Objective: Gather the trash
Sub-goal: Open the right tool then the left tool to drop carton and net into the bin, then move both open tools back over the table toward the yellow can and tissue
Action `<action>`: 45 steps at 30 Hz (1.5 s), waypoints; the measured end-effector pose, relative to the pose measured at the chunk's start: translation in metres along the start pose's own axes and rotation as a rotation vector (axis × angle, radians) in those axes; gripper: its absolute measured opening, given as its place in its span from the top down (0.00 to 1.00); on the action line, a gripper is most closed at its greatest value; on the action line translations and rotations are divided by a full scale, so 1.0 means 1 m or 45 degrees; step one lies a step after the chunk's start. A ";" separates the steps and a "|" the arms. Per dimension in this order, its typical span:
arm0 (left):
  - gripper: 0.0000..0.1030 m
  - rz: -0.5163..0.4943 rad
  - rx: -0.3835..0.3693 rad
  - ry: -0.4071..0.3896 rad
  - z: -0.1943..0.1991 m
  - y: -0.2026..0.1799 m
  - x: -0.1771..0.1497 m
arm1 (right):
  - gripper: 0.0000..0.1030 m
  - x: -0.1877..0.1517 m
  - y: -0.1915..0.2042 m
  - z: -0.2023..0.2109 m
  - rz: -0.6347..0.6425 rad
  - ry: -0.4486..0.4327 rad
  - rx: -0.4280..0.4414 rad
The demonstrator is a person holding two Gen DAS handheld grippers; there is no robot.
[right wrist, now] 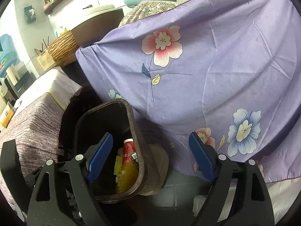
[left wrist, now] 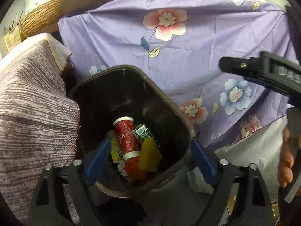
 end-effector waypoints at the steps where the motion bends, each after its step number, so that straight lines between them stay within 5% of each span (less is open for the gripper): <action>1: 0.13 -0.007 -0.006 -0.010 0.003 -0.001 0.000 | 0.19 0.000 0.000 0.000 -0.002 0.000 0.004; 13: 0.07 0.010 -0.036 -0.067 0.051 0.004 -0.002 | 0.14 0.006 0.003 0.003 0.011 -0.014 -0.008; 25: 0.05 -0.022 0.062 -0.319 0.151 0.047 0.017 | 0.14 0.011 0.054 -0.012 0.052 0.029 0.125; 34: 0.05 0.031 0.295 -0.353 0.183 0.157 0.015 | 0.11 0.021 0.144 -0.021 0.231 0.058 0.288; 45: 0.05 0.397 0.511 -0.270 0.203 0.383 -0.012 | 0.10 0.016 0.262 -0.037 0.442 0.175 0.528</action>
Point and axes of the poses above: each gripper's, at about its wrist camera, not at the fingertips, and z roughly against the way its jaws point, y to its left, x to its top, the point moved 6 cm from there along -z, roughly the way its jaws point, and after that the axes turned 14 degrees about x, right-handed, at the moved point
